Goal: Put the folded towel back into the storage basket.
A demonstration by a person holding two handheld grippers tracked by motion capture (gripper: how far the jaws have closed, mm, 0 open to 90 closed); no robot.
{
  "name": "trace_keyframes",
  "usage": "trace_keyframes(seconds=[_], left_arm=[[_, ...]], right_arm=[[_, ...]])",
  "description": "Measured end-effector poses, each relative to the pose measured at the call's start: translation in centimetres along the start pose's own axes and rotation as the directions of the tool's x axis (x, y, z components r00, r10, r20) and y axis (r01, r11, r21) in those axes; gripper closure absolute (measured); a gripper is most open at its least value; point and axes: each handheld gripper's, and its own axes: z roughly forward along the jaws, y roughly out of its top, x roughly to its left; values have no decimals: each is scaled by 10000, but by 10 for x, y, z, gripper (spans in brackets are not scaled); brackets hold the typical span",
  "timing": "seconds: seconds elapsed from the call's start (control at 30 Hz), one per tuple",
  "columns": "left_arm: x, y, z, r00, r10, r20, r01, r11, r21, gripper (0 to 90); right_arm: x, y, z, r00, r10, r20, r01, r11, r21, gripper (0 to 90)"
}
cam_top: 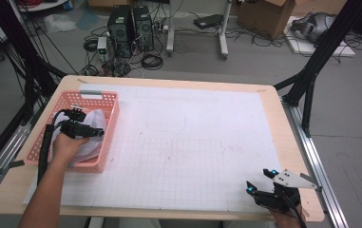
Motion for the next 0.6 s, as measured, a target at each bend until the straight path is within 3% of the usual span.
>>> trace_keyframes(seconds=[0.03,0.13,0.2,0.27,0.37,0.43,0.47,0.5,0.53,0.57,0.6], left_arm=[[0,0,0,9996,280,-42,-280,9996,64,529],[-3,0,0,9983,579,-40,-579,9983,47,733],[-4,-1,0,9974,727,33,-727,9974,14,785],[-3,-1,-1,9938,1029,428,-1028,9947,-57,806],[-4,-3,-2,9776,1792,1106,-1776,9838,-246,811],[-4,-4,-4,9604,2309,1560,-2266,9730,-449,813],[-4,-5,-5,9584,2370,1590,-2321,9715,-485,812],[-2,-4,-6,9645,2132,1560,-2077,9769,-510,795],[-2,-4,-6,9645,2132,1560,-2077,9769,-510,714],[3,-2,-10,9863,1158,1174,-1103,9925,-519,551],[7,-1,-13,9924,649,1041,-583,9962,-647,439]], right_arm=[[-1,0,0,10000,-32,34,32,10000,-42,214],[0,-1,0,10000,-23,9,23,10000,9,213],[0,-1,0,10000,-35,-1,35,10000,-11,214],[1,-1,1,10000,-41,7,41,10000,23,213],[1,0,1,10000,-34,24,34,10000,37,214],[1,0,2,10000,-65,7,65,10000,45,213],[1,0,3,10000,-61,-4,61,10000,68,214],[2,0,3,10000,-39,-15,39,10000,71,214],[2,0,3,10000,-69,-8,69,10000,71,213],[1,0,2,10000,-62,-6,62,10000,68,213],[1,0,2,10000,-44,1,44,10000,39,213]])
